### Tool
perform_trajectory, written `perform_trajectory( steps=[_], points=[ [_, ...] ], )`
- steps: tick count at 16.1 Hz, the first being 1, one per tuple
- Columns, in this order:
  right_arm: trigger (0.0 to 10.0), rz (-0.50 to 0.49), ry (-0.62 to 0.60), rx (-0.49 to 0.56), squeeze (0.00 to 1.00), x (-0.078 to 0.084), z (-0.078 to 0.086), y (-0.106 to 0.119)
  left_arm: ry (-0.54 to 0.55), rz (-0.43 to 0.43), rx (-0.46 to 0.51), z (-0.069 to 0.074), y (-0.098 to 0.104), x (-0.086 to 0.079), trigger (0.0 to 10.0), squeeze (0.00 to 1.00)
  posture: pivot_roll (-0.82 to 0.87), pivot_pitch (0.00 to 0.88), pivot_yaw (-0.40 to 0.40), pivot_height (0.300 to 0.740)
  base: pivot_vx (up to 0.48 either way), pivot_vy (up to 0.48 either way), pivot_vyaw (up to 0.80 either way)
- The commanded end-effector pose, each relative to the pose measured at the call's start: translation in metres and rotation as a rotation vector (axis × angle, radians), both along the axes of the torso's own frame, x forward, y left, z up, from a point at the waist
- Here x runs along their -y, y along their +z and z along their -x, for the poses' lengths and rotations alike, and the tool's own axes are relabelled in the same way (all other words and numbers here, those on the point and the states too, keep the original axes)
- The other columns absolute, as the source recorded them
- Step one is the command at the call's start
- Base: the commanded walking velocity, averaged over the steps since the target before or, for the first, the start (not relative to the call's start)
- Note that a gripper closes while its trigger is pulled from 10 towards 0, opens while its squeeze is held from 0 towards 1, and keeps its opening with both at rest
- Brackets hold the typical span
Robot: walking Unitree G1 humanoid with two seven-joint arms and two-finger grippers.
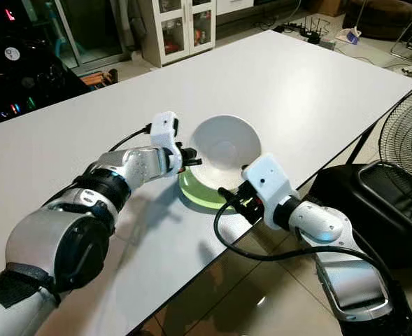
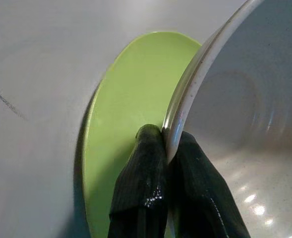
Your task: Setting the table
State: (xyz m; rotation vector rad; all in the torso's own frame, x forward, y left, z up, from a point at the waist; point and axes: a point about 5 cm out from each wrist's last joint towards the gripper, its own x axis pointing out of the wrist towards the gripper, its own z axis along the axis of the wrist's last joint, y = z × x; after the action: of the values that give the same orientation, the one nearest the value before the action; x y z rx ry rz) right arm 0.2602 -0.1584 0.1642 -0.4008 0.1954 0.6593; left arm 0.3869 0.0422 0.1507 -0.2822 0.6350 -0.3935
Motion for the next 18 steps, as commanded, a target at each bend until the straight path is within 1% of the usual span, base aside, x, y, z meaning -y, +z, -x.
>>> perform_trajectory(
  steps=[1, 5, 6, 7, 8, 14, 18],
  points=[
    [10.0, 0.004, 0.013, 0.004, 0.0, -0.002, 0.0008, 0.0026, -0.015, -0.022, 0.024, -0.0026, 0.0095, 0.0037, 10.0, 0.0, -0.1, 0.0, 0.088, 0.74, 0.0, 0.0, 0.0],
    [10.0, 0.018, 0.0, 0.004, 0.0, -0.0023, 0.0016, 0.0006, -0.031, -0.059, 0.027, -0.0014, 0.0082, 0.0072, 10.0, 0.0, -0.11, 0.0, 0.1, 0.74, 0.0, 0.0, 0.0],
    [10.0, 0.015, -0.011, 0.012, 0.0, -0.0024, 0.0006, 0.0011, -0.027, -0.064, 0.025, -0.0014, 0.0078, 0.0069, 10.0, 0.95, -0.11, 0.0, 0.101, 0.74, 0.0, 0.0, 0.0],
    [10.0, 0.015, -0.011, 0.012, 0.0, -0.0024, 0.0006, 0.0011, -0.027, -0.064, 0.025, -0.0014, 0.0078, 0.0069, 10.0, 0.95, -0.11, 0.0, 0.101, 0.74, 0.0, 0.0, 0.0],
    [10.0, 0.014, -0.02, 0.02, 0.0, -0.0027, -0.0005, 0.0015, -0.023, -0.069, 0.024, -0.0014, 0.0073, 0.0064, 10.0, 1.0, -0.1, 0.0, 0.102, 0.74, 0.0, 0.0, 0.0],
    [10.0, 0.016, -0.038, 0.031, 0.0, -0.0018, -0.0019, 0.002, -0.012, -0.051, 0.024, -0.0031, 0.0102, 0.0035, 10.0, 1.0, -0.1, 0.0, 0.106, 0.74, 0.0, 0.0, 0.0],
    [10.0, 0.017, -0.043, 0.035, 0.0, -0.0012, -0.0026, 0.0022, -0.049, -0.043, 0.026, -0.0025, 0.0126, 0.0065, 10.0, 1.0, -0.1, 0.0, 0.109, 0.74, 0.0, 0.0, 0.0]
  ],
)
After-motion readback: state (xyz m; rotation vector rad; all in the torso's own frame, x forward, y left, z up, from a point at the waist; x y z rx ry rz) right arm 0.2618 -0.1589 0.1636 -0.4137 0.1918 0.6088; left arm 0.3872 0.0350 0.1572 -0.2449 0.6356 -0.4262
